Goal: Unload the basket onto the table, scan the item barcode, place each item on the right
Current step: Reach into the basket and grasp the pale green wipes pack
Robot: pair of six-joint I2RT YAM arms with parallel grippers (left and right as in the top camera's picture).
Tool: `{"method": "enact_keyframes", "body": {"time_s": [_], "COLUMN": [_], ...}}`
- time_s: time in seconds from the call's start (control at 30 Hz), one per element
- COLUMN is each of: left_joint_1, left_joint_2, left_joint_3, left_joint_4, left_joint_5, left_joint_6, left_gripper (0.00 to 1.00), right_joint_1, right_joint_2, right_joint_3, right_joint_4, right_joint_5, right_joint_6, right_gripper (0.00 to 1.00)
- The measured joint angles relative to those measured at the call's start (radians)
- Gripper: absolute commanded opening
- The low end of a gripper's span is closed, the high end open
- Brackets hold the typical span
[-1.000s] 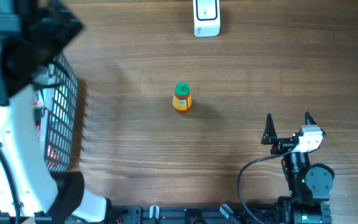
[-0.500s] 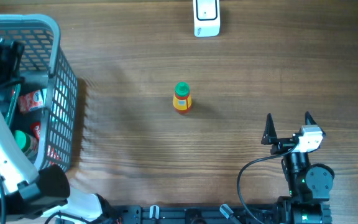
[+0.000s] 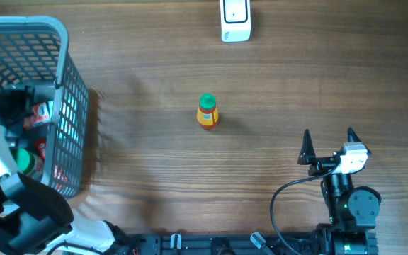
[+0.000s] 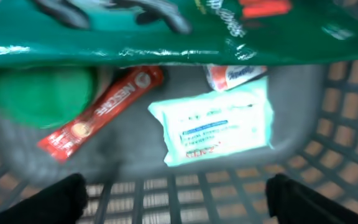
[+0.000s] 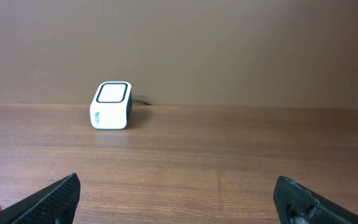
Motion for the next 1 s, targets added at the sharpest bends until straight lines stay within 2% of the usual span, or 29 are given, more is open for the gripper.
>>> {"method": "enact_keyframes", "body": {"time_s": [0.17,0.6,0.7,0.87,1.0], "left_joint_1": [-0.012,-0.013,-0.013,-0.013,-0.013], "left_joint_2": [0.002,0.002,0.003,0.005,0.005], "left_joint_3": [-0.158,-0.378,-0.404,-0.436,-0.441], "left_joint_4": [0.135,0.4,0.44,0.475,0.491], "left_joint_5": [0.022,0.053,0.069,0.079,0.086], "left_joint_6": [0.008,0.008,0.0,-0.039,-0.054], "left_gripper": [0.87,0.84,0.8,0.64,0.56], "right_joint_1": [0.0,0.0,0.0,0.0,0.0], "right_joint_2": [0.0,0.0,0.0,0.0,0.0], "right_joint_3": [0.0,0.0,0.0,0.0,0.0], "right_joint_4": [0.0,0.0,0.0,0.0,0.0], "right_joint_5": [0.0,0.0,0.0,0.0,0.0], "right_joint_6": [0.0,0.0,0.0,0.0,0.0], "right_gripper": [1.0,1.0,1.0,1.0,1.0]}}
